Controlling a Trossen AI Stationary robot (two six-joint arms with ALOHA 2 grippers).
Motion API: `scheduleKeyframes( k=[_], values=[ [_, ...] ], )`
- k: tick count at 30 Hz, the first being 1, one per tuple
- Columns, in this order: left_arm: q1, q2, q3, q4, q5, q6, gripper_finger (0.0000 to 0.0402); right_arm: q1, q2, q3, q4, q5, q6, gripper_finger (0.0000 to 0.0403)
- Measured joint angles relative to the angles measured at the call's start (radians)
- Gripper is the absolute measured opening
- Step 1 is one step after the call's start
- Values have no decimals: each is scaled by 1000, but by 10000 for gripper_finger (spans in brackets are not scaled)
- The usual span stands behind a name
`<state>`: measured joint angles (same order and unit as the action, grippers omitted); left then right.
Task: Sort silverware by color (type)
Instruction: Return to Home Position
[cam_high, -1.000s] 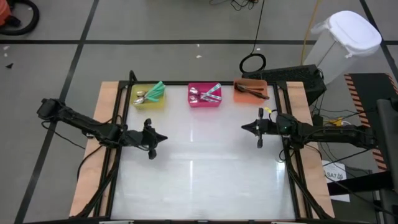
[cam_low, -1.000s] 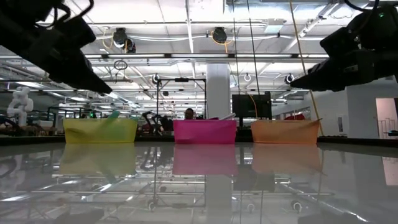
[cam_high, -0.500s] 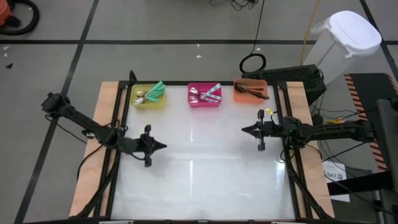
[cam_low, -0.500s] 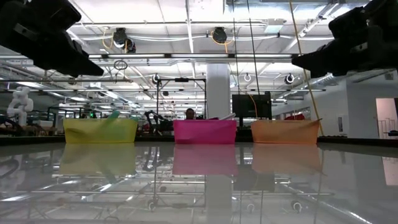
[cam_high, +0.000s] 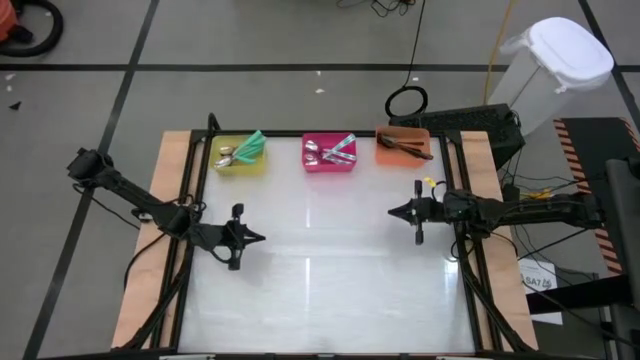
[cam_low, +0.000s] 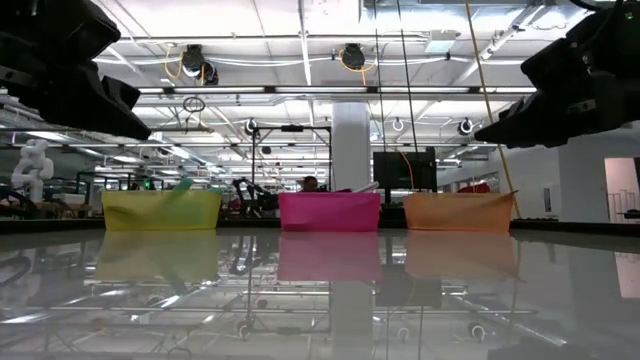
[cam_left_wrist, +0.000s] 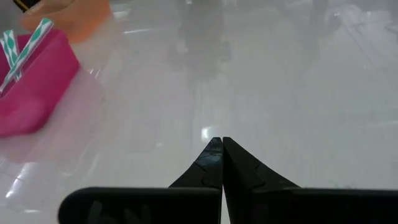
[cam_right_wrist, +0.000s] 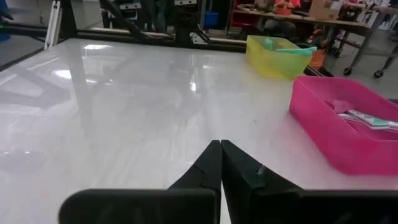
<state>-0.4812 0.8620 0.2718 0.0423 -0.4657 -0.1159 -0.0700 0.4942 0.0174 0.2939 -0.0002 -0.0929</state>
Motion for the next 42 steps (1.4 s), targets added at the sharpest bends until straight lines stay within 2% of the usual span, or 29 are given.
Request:
scheduleKeyframes(
  k=[8,21,26,31,42],
  values=[
    [4,-6,0,-18,25,51,0,0,-1,0,8,0,23,0],
    [176,-6,-1,39,247,187,0,0,-1,-1,42,-56,-47,0],
    [254,-6,-115,215,307,200,0,0,-1,0,45,-56,-50,0],
    [286,-6,-261,434,317,169,0,0,-1,-1,45,-56,-59,0],
    [286,-37,-264,403,318,237,0,0,-2,-1,24,-55,-65,0]
  ],
)
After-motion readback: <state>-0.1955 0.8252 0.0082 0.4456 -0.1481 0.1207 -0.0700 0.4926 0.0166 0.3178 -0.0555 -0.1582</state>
